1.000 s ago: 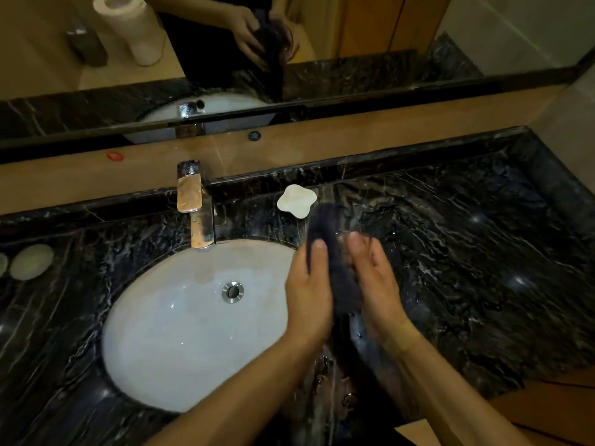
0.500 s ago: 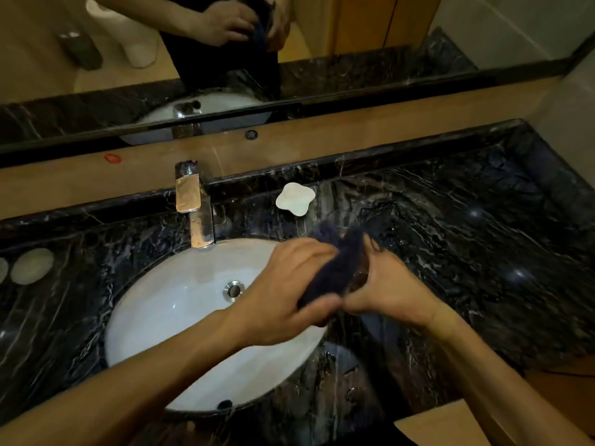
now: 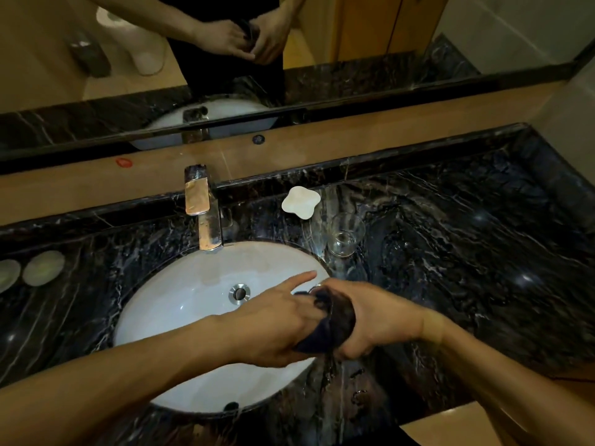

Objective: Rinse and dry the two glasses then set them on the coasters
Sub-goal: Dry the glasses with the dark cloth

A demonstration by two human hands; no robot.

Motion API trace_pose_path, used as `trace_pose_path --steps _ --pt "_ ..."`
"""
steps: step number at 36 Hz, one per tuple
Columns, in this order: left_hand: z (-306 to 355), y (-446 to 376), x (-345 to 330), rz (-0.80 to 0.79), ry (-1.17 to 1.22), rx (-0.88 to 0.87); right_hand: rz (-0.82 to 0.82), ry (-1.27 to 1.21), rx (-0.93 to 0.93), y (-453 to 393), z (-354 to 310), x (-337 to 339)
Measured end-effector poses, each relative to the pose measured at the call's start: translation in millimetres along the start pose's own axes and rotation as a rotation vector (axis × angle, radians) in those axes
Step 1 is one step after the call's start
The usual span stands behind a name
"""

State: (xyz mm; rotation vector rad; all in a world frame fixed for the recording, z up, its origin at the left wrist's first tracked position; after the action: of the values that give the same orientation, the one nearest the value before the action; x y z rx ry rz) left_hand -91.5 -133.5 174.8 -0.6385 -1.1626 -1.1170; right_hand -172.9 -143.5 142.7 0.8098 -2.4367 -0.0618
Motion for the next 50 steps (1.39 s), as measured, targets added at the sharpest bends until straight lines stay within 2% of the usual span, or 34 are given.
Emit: trace_pose_path --steps 3,6,10,13,15,17,18,22,24,26,28,31,34,36,38,40,42,44,47,48,50 --pt "-11.9 -1.6 5.2 0.131 0.138 0.101 0.175 0.073 0.048 -0.2 -9.7 10.3" --pt "-17.3 -5.0 6.8 0.212 0.276 0.233 0.222 0.321 0.075 0.4 -14.6 11.0" --pt "-29.7 -10.1 -7.9 0.093 0.612 0.48 0.366 0.591 0.205 2.1 -23.2 13.5" --pt "-40.3 -11.1 -6.7 0.166 0.84 0.667 0.531 0.704 0.236 5.4 -28.8 20.6" --pt "-41.3 -12.7 1.4 0.223 0.802 0.687 0.581 0.683 0.232 5.3 -30.2 25.7" --pt "-38.1 -13.2 13.7 0.21 0.701 0.59 0.527 0.586 0.213 3.1 -29.7 33.4" --pt "-33.6 -12.9 21.4 0.191 0.599 0.488 0.459 0.467 0.189 2.1 -28.3 38.4" --pt "2.6 -5.3 48.9 0.228 -0.051 -0.017 0.038 -0.141 0.042 5.9 -8.3 40.7" --pt "23.3 -2.0 53.5 0.223 -0.242 -0.233 -0.163 -0.228 0.026 9.1 -6.0 30.2" --pt "31.4 -0.9 54.9 0.208 -0.363 -0.361 -0.193 -0.187 0.029 6.2 -2.2 24.0" --pt "24.3 -4.1 58.0 0.209 -0.386 -0.365 -0.067 -0.114 0.055 1.6 0.4 25.6" --pt "7.3 -10.4 58.4 0.234 -0.364 -0.284 0.265 -0.016 0.063 7.4 0.6 40.9" --pt "-7.4 -18.7 60.8 0.267 -0.202 -0.073 0.504 0.136 0.044 15.6 -6.4 57.5" --pt "-23.1 -27.0 64.8 0.262 0.121 0.207 0.679 0.398 0.075 19.9 -16.8 71.8" --pt "-36.6 -31.4 63.5 0.276 0.559 0.472 0.842 0.681 0.141 24.6 -29.0 78.4" --pt "-41.8 -32.2 58.5 0.332 0.835 0.626 0.923 0.768 0.131 26.2 -31.0 80.3" --pt "-42.0 -32.3 56.4 0.344 0.815 0.652 0.885 0.755 0.083 23.8 -26.6 79.1" --pt "-44.7 -30.3 58.6 0.336 0.657 0.583 0.726 0.579 0.053 17.3 -18.0 76.6" --pt "-28.3 -28.7 64.6 0.23 0.369 0.259 0.315 -0.093 0.03 6.4 -2.5 63.8" --pt "-18.3 -27.6 64.6 0.192 0.268 0.147 0.156 -0.222 0.035 4.8 -3.8 57.8" --pt "4.5 -24.4 66.0 0.182 0.058 -0.089 -0.089 -0.303 0.045 5.2 -9.7 46.4"
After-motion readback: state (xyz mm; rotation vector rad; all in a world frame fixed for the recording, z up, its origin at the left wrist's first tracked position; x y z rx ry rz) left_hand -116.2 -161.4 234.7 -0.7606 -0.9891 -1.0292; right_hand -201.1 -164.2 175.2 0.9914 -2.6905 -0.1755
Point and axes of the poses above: each hand's wrist, its own y-axis away from the middle knuckle, its own x-axis out of the back of the hand, z = x × y, the point moved 9 cm from there along -y, towards the middle knuckle, and after that the axes turned 14 degrees about x, right-handed, at the moved point
